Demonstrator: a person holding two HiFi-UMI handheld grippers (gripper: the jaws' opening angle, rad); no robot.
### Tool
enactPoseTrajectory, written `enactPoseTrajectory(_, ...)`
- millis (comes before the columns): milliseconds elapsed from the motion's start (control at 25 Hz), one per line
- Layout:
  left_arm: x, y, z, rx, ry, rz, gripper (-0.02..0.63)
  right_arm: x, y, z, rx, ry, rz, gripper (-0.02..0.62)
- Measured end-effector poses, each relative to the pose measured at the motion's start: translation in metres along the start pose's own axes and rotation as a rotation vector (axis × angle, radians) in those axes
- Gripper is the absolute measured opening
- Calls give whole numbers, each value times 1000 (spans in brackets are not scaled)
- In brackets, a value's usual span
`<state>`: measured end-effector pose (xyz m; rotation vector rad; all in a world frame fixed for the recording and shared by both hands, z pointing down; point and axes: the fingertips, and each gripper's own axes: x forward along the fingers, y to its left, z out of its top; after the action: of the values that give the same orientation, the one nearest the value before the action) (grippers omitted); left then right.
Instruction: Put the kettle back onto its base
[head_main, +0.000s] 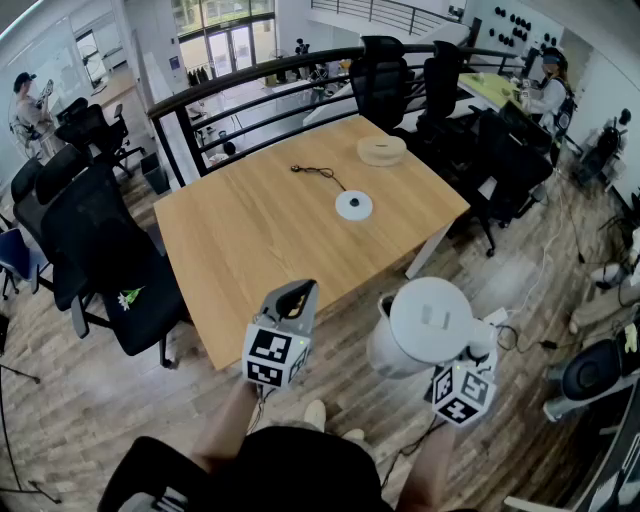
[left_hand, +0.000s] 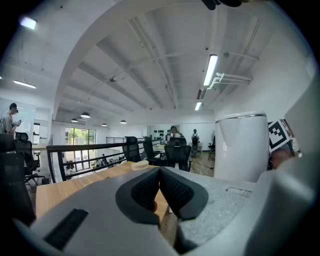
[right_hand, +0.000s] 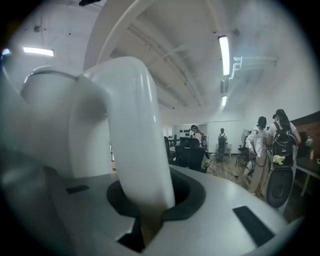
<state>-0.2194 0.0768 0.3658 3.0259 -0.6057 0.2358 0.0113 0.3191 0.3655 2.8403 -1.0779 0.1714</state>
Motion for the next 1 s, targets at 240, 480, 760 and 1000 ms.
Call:
enactPoseTrajectory(240,5,-2,-2,3,5,-3,3,1,-4,3,13,5,0,44)
enactPoseTrajectory(480,11,-7,-4,7,8,-20,3,1,-12,1,20,2,-16,46)
enactPoseTrajectory(760,19,-14,-2,10,6,-47,3,-1,-21,2,24,1,-37,46)
enactPoseTrajectory(1000,33,-21,0,16,-1,-64,3,5,-31,0,33,5,-50,46)
